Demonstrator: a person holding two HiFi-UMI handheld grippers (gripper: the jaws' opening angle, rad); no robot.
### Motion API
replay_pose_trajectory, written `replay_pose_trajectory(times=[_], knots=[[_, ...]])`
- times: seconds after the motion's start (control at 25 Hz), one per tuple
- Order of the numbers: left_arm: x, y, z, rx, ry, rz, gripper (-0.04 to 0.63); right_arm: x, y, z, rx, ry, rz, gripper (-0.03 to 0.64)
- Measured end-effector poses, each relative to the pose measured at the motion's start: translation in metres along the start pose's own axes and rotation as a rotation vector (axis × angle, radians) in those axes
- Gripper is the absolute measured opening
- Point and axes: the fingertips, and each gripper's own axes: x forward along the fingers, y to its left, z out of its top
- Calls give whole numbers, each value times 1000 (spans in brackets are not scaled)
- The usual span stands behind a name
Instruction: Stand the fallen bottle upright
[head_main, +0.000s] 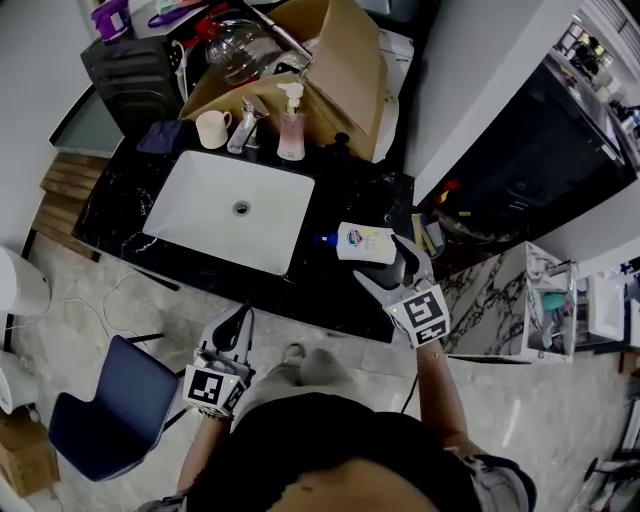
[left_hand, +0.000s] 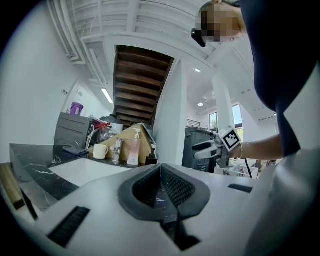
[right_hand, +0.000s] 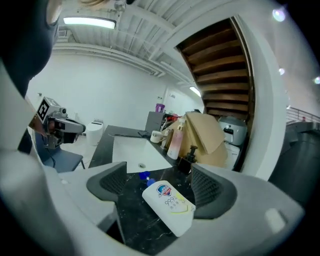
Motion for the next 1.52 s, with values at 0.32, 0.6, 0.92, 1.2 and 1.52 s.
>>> replay_pose_trajectory(times=[0.32,0.6,0.92,1.2,1.52], knots=[[-15,22,2,-48,-50,118,6,93,5,-11,-291,407,417,374],[-36,43,10,-64,-85,289,6,139,39,-66,-426,855,679,353],[-42,35,6,-93,-117,370,6,148,34,-98,-600,1093,696,181],[-40,34,5,-89,-115,390,6,145,35,-105,-618,1100,729,156],[-25,27,10,-70,-119,364,6,137,23,-87,-579,993,710,149]])
